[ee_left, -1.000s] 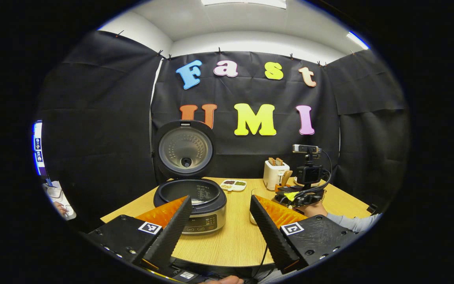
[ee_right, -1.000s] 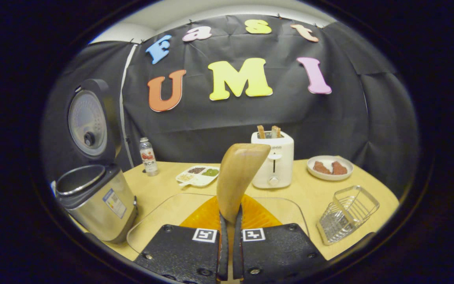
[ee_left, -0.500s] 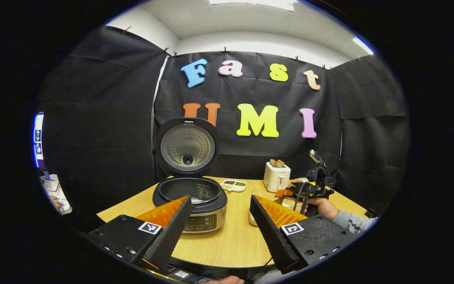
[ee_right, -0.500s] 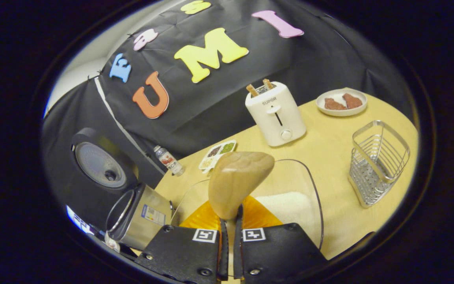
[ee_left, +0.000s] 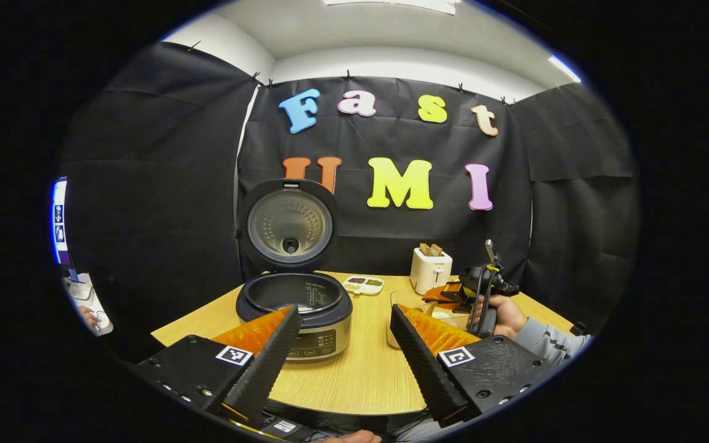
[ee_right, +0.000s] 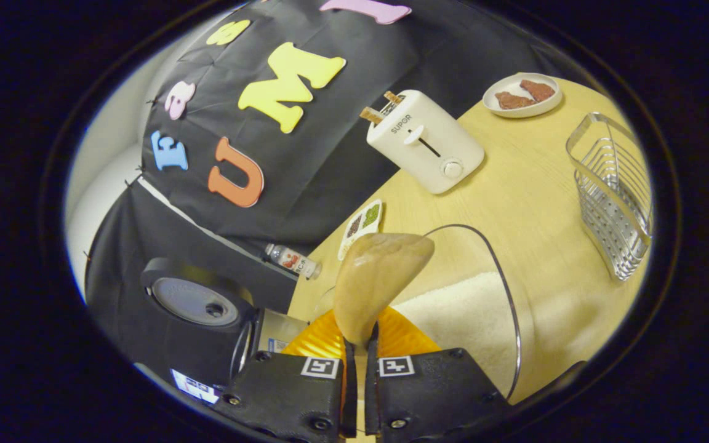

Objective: Close the left gripper, press the button to open the rice cooker; take a wooden spoon from the chopstick holder with the right hand, scoop a spoonful of rice and pour it into the rice cooker, then put the wooden spoon back into the chopstick holder.

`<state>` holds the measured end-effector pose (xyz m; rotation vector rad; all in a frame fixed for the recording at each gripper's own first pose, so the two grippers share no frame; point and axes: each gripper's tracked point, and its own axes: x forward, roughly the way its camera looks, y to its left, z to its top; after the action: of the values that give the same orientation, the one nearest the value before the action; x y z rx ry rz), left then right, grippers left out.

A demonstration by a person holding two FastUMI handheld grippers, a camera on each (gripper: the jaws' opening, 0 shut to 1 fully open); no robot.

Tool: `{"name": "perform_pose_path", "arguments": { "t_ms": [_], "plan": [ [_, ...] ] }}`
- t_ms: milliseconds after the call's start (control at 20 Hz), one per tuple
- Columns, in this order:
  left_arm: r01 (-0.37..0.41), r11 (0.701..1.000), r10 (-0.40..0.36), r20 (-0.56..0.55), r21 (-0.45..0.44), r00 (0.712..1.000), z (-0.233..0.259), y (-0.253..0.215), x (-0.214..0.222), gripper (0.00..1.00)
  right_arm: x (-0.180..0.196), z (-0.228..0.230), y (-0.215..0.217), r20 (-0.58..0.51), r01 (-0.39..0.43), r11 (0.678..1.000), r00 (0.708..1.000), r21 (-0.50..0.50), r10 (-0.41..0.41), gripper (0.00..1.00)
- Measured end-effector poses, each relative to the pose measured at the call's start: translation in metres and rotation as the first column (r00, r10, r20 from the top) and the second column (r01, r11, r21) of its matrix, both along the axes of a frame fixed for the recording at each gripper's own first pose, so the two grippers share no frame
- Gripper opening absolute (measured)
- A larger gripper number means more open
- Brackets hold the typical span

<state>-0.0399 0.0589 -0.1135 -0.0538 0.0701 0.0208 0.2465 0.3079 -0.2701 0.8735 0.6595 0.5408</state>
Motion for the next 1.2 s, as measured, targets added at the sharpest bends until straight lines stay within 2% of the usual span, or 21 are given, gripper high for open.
{"name": "perform_pose_path", "arguments": {
  "t_ms": [350,500,650,750,900,1000,1050,1200],
  "plan": [
    [-0.003,1.000,0.003,-0.004,0.017,1.000,0.004,0.001,-0.006,0.95,0.001,0.021,-0.031,-0.020,0.086,0.986,0.996,0.142,-0.084,0.10],
    [0.000,1.000,0.000,0.003,0.023,1.000,0.009,0.000,-0.009,0.95,0.002,0.037,-0.052,-0.021,0.136,0.961,0.991,0.240,-0.135,0.10],
    [0.006,0.999,-0.006,0.005,0.033,1.000,0.012,-0.003,-0.012,0.94,0.000,0.057,-0.070,-0.050,0.166,0.906,0.986,0.391,-0.159,0.10],
    [0.007,0.999,-0.007,0.009,0.046,1.000,0.014,-0.005,-0.013,0.94,-0.008,0.071,-0.077,-0.048,0.151,0.867,0.988,0.475,-0.145,0.10],
    [0.010,0.998,-0.010,0.010,0.054,1.000,0.016,-0.008,-0.014,0.94,-0.019,0.093,-0.086,-0.073,0.140,0.771,0.990,0.621,-0.121,0.10],
    [0.010,0.998,-0.011,0.013,0.059,1.000,0.018,-0.008,-0.016,0.94,-0.028,0.103,-0.083,-0.109,0.128,0.710,0.991,0.692,-0.072,0.10],
    [0.011,0.998,-0.012,0.018,0.061,1.000,0.021,-0.009,-0.017,0.94,-0.035,0.107,-0.078,-0.118,0.118,0.702,0.992,0.703,-0.049,0.09],
    [0.014,0.998,-0.016,0.029,0.061,0.999,0.024,-0.009,-0.021,0.94,-0.049,0.118,-0.063,-0.100,0.090,0.737,0.995,0.670,-0.030,0.10]
  ]
}}
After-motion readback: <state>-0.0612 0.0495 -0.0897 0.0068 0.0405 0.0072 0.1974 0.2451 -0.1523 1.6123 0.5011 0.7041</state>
